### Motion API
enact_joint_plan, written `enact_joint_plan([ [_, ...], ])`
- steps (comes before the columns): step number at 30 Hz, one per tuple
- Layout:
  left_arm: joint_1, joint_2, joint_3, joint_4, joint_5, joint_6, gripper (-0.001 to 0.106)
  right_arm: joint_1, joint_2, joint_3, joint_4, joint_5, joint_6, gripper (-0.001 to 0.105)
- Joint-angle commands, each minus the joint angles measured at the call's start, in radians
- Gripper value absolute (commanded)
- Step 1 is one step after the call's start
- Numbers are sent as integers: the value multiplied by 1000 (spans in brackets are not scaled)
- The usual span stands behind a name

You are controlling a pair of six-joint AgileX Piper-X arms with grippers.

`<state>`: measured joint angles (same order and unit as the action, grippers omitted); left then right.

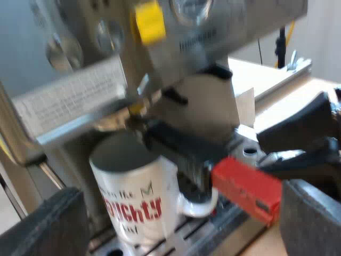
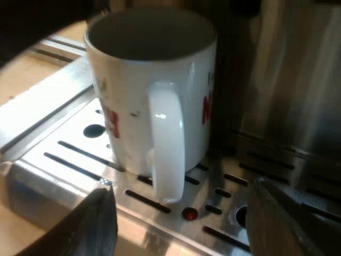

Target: Place mug into machine

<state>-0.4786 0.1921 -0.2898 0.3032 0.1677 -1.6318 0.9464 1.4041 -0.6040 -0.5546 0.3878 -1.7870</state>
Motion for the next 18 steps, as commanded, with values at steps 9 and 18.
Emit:
enact_joint_plan([
  [9, -4, -196, -145, 249, 3, -9, 75, 126, -276, 5, 125, 49, -11, 51],
  [18, -4, -235, -249, 387, 10, -25, 75, 269, -347, -16, 127, 105, -11, 0],
])
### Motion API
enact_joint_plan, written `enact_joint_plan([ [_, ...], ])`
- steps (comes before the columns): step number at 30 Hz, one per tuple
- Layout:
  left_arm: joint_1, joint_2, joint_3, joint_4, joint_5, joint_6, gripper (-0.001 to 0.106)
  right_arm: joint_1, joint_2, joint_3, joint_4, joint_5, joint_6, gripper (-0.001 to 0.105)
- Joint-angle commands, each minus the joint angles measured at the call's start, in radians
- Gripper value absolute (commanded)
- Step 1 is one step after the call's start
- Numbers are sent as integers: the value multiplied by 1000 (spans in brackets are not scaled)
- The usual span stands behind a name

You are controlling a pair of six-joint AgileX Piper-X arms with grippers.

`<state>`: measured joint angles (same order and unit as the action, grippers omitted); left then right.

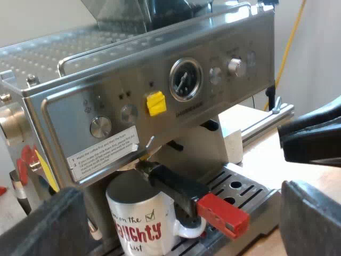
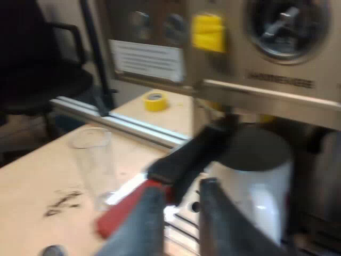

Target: Place mug into machine

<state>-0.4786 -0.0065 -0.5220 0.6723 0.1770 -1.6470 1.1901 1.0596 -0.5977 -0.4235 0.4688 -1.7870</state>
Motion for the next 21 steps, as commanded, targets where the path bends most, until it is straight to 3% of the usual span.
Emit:
enact_joint_plan([
  [1, -4, -36, -19, 19, 1, -6, 75, 39, -1, -29, -4, 44, -11, 0],
  [6, -4, -36, -48, 19, 40, 0, 75, 87, 35, -121, -4, 255, -11, 0],
  [15, -4, -36, -104, 57, 53, 0, 75, 86, 179, -281, 34, 321, -11, 0],
  [21, -4, -36, -110, 95, 50, 0, 75, 86, 306, -375, 43, 423, -7, 0],
])
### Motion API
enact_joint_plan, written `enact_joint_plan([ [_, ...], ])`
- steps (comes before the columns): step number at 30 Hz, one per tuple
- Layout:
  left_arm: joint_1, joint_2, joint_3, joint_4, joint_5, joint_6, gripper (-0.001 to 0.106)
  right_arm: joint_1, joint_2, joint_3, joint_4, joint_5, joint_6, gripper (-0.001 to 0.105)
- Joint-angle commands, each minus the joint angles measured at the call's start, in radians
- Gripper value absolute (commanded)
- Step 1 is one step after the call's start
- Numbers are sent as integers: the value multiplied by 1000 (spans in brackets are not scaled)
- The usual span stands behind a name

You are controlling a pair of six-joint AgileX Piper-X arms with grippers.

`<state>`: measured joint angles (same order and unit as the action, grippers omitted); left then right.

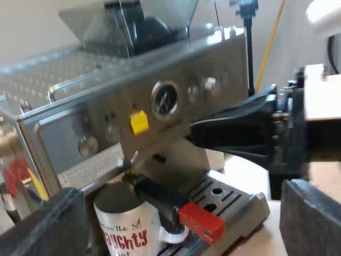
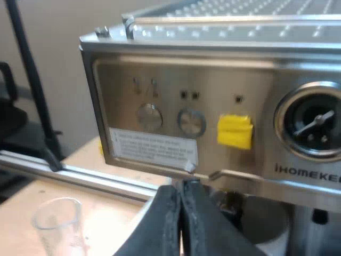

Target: Place mug into machine

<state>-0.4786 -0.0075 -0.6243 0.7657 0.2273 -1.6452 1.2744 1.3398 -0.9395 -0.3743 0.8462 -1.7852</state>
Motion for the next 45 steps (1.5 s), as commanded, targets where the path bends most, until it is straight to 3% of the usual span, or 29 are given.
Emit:
enact_joint_plan([
  [1, -4, -35, -8, 0, 0, -2, 75, 2, 50, -55, -6, 57, -11, 0],
  [5, -4, -35, -10, 0, 0, -2, 75, 2, 134, -131, -10, 134, -59, 0],
  [11, -4, -35, -10, 0, 0, -2, 75, -32, 194, -181, -9, 208, -59, 0],
  [18, -4, -35, -10, 0, 6, -2, 75, -87, 196, -181, -17, 165, -52, 0],
  [23, -4, -35, -10, 0, 17, -2, 75, -126, 196, -181, -12, 75, -30, 0],
  [32, -4, -35, -10, 0, 17, -2, 75, -200, 209, -183, -8, 44, 6, 0],
  [45, -4, -35, -10, 0, 17, -2, 75, -189, 219, -183, 18, 95, -14, 0],
])
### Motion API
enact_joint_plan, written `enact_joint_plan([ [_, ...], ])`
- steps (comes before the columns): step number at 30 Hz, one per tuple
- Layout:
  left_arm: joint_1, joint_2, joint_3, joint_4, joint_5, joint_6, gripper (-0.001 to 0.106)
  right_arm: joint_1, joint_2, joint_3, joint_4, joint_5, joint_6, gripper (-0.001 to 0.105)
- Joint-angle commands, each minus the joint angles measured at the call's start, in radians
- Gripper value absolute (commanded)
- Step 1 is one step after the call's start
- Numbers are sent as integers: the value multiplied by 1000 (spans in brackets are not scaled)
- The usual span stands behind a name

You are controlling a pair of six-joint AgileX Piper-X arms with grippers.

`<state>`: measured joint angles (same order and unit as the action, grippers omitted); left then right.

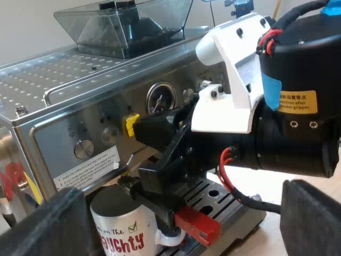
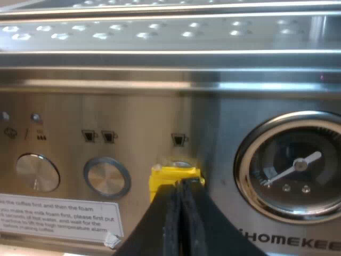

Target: Place mug into machine

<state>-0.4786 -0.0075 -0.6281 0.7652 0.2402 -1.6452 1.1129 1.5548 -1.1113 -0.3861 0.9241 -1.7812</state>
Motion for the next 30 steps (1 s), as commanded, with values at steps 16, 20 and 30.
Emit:
enact_joint_plan([
  [16, -4, -35, -6, 0, 4, -2, 75, 250, -257, -11, 569, 88, 182, 0],
  [20, -4, -35, -6, -2, 2, -2, 75, 254, -304, -11, 614, 17, 192, 14],
  [30, -4, -5, -6, -54, -109, -160, 75, 144, -375, -11, 709, -227, 187, 72],
])
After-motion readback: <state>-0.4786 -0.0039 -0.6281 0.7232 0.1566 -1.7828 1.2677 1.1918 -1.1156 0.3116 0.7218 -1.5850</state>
